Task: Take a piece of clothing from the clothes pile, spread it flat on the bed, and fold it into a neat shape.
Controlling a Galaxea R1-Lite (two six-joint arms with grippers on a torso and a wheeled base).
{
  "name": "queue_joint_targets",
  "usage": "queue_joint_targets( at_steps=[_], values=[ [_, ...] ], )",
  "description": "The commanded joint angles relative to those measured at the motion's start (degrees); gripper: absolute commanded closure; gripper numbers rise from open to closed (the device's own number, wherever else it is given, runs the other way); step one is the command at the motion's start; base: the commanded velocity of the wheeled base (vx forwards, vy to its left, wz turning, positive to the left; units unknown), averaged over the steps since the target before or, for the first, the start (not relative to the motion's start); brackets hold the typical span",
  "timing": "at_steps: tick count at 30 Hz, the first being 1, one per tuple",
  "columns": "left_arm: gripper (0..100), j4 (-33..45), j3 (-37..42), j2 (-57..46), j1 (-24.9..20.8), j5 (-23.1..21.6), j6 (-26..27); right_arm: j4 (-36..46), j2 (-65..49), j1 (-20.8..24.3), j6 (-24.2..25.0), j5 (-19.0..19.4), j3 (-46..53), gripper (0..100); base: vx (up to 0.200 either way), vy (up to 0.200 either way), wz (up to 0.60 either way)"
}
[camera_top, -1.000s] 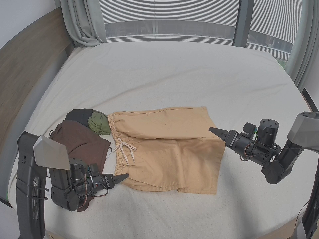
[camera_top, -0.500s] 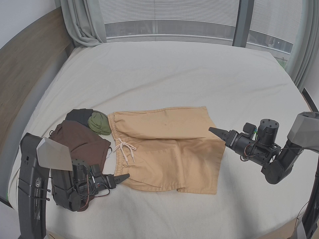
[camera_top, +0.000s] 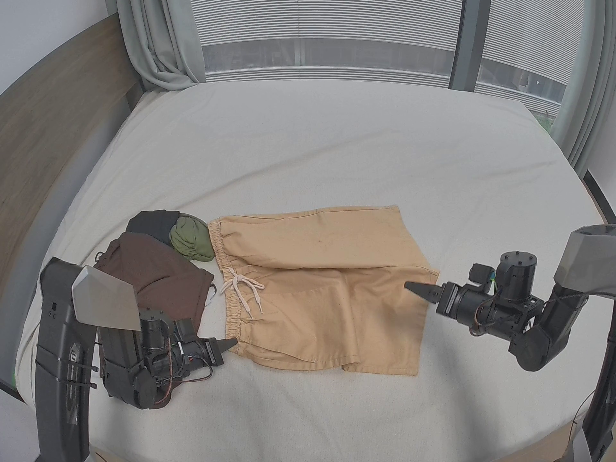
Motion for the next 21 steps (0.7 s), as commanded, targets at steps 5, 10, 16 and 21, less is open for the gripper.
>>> queue_joint_targets(
  at_steps=[5, 10, 16, 21],
  values=[
    [100, -0.06, -0.07, 0.10, 0.08, -0.01, 0.16, 1.37, 5.88, 0.15, -7.64, 0.08, 6.71, 0, 0.000, 0.000, 0.00],
    [100, -0.15, -0.16, 0.10, 0.08, -0.01, 0.16, 1.72, 10.01, 0.06, -8.34, 0.08, 7.23, 0, 0.000, 0.000, 0.00],
    [100, -0.06, -0.16, 0.01, 0.17, -0.01, 0.25, 1.28, 13.44, 0.06, -8.17, 0.08, 6.88, 0, 0.000, 0.000, 0.00],
    [100, -0.15, -0.33, 0.01, 0.17, -0.01, 0.25, 1.28, 14.58, 0.50, -7.90, 0.17, 6.97, 0, 0.000, 0.000, 0.00]
  ],
)
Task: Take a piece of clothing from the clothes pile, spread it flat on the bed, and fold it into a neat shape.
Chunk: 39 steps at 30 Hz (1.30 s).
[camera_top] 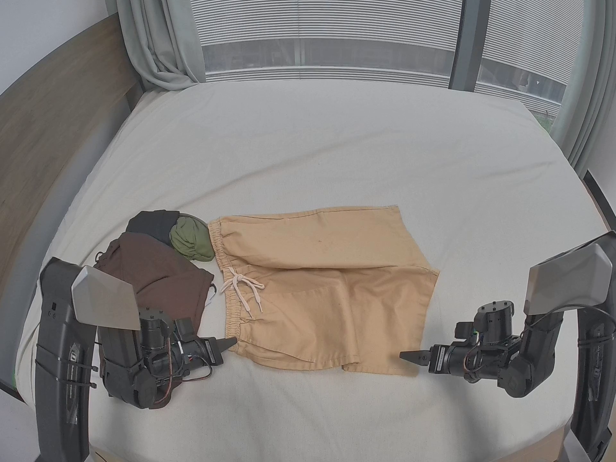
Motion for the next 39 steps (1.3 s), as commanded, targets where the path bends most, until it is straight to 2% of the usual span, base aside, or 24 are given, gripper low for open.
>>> queue_joint_targets(
  at_steps=[1, 8, 15, 28, 29, 39],
  values=[
    [100, -0.06, -0.09, -0.02, 0.00, 0.01, -0.03, -0.06, 2.20, 0.31, 0.43, 0.12, -0.07, 0, 0.000, 0.000, 0.00],
    [100, -0.06, -0.18, -0.02, 0.00, 0.01, 0.06, -0.24, 3.35, 1.37, 2.45, 0.21, -0.42, 0, 0.000, 0.000, 0.00],
    [100, -0.06, -0.18, -0.02, 0.09, 0.01, 0.14, -3.49, 4.05, 3.13, 7.11, 0.39, -0.59, 0, 0.000, 0.000, 0.00],
    [100, -0.06, -0.18, 0.07, 0.09, 0.01, 0.14, -3.58, 3.87, 4.09, 9.92, 0.47, -0.51, 0, 0.000, 0.000, 0.00],
    [100, -0.06, -0.26, 0.07, 0.18, 0.01, 0.14, -3.58, 3.87, 4.09, 9.92, 0.47, -0.51, 100, 0.000, 0.000, 0.00],
    [100, -0.06, -0.26, 0.07, 0.18, 0.01, 0.23, -3.23, 3.61, 4.01, 10.01, 0.39, -0.16, 100, 0.000, 0.000, 0.00]
  ],
)
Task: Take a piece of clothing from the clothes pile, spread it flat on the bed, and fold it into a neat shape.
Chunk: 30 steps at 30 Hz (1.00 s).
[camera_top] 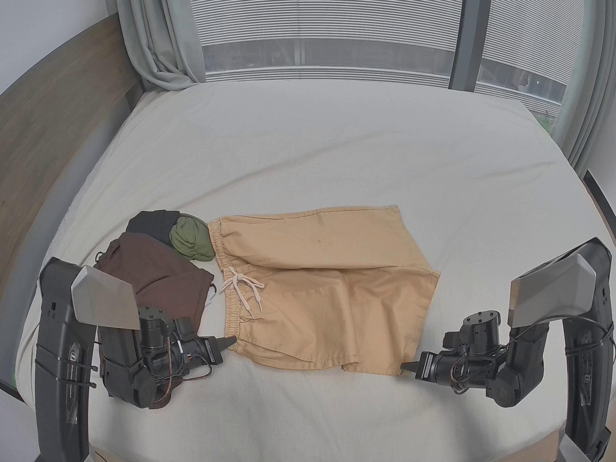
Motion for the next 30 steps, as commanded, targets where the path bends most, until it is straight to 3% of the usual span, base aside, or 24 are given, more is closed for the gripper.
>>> queue_joint_targets(
  at_steps=[1, 10, 17, 30],
  values=[
    [100, -0.01, 0.02, 0.05, 0.00, -0.01, -0.01, -0.19, -0.14, -0.08, 0.03, -0.05, 0.15, 100, 0.000, 0.000, 0.00],
    [100, -0.01, 0.98, -2.33, 0.44, -0.19, -0.80, -0.28, -0.85, -0.34, -0.59, -0.14, 2.17, 100, 0.000, 0.000, 0.00],
    [100, -0.01, 4.50, -7.77, 0.44, -0.63, -5.55, -0.63, -2.16, -0.52, -1.99, -0.14, 5.34, 100, 0.000, 0.000, 0.00],
    [100, -0.01, 15.57, -9.71, 3.43, -0.80, 0.96, -3.27, -1.90, -2.10, -5.42, -0.14, 10.08, 100, 0.000, 0.000, 0.00]
  ],
)
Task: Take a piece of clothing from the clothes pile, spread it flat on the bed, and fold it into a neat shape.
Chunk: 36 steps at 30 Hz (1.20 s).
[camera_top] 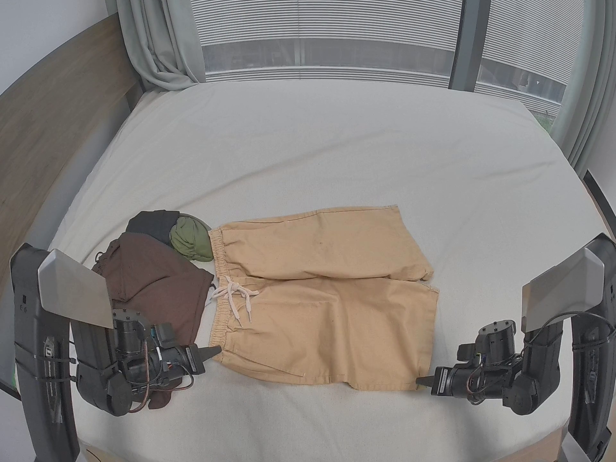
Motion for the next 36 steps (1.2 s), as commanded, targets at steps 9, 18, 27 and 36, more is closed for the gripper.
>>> queue_joint_targets(
  at_steps=[9, 18, 27, 36],
  values=[
    [100, 0.16, 2.28, 0.40, 2.41, 0.08, 1.47, -6.67, 3.53, -0.68, -0.28, -0.06, 2.00, 100, 0.000, 0.000, 0.00],
    [100, 0.07, 2.10, 0.49, 1.97, -0.01, 1.82, -9.84, 5.99, -0.68, -1.16, -0.06, 3.05, 0, 0.000, 0.000, 0.00],
    [100, 0.07, 1.93, 0.84, 1.88, -0.01, 2.08, -9.84, 6.08, -0.24, -0.90, -0.23, 2.26, 0, 0.000, 0.000, 0.00],
    [100, 0.07, 1.84, 0.92, 1.97, -0.10, 1.99, -9.84, 6.08, -0.24, -0.63, -0.32, 1.82, 0, 0.000, 0.000, 0.00]
  ],
)
